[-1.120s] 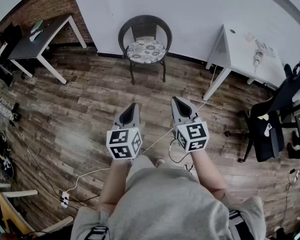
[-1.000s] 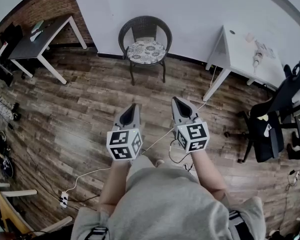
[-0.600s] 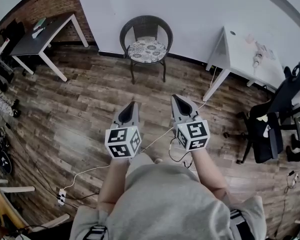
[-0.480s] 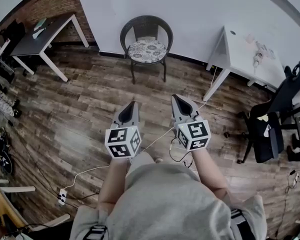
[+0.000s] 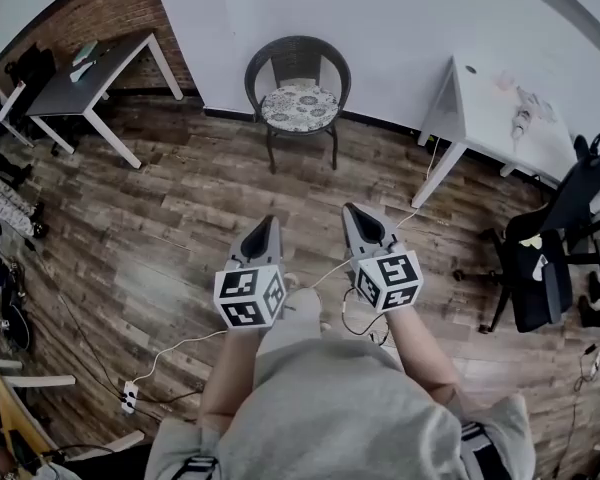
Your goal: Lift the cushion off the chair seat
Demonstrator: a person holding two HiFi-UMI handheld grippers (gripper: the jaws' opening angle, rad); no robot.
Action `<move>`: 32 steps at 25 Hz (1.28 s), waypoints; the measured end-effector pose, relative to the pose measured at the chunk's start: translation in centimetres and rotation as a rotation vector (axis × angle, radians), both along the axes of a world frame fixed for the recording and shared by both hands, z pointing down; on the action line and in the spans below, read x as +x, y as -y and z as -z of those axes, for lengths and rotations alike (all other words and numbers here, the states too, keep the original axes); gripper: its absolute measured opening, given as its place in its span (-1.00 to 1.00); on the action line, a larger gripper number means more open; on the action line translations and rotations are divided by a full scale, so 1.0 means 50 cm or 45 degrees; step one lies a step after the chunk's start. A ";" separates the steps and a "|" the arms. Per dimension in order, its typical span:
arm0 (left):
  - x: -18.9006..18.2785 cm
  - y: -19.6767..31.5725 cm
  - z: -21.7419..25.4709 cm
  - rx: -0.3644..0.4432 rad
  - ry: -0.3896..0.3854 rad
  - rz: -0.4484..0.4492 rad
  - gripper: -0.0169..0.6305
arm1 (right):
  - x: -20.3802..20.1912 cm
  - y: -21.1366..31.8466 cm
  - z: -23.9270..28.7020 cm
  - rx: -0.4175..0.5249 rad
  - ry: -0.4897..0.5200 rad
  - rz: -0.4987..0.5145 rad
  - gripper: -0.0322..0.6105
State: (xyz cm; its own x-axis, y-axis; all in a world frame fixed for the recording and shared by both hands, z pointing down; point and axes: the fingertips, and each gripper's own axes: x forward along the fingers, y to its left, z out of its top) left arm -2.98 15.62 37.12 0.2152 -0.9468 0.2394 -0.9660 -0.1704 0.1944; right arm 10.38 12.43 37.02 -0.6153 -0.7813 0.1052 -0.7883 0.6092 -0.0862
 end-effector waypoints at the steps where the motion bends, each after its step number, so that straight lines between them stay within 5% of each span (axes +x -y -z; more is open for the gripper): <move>1: -0.001 0.005 -0.003 -0.005 -0.006 0.003 -0.91 | 0.000 0.004 -0.005 -0.008 -0.002 -0.001 -0.89; 12: -0.016 0.128 -0.025 -0.005 -0.026 0.026 -0.91 | -0.004 0.116 -0.042 -0.051 -0.017 -0.014 -0.89; 32: -0.125 0.562 -0.022 -0.030 0.015 -0.026 -0.91 | -0.124 0.560 -0.022 -0.057 -0.034 -0.033 -0.89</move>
State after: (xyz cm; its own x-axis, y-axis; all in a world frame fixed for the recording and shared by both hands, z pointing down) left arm -9.21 -12.50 38.20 0.2315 -0.9363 0.2640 -0.9646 -0.1858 0.1870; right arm 4.20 -15.56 38.11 -0.5911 -0.7912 0.1570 -0.8064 0.5842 -0.0916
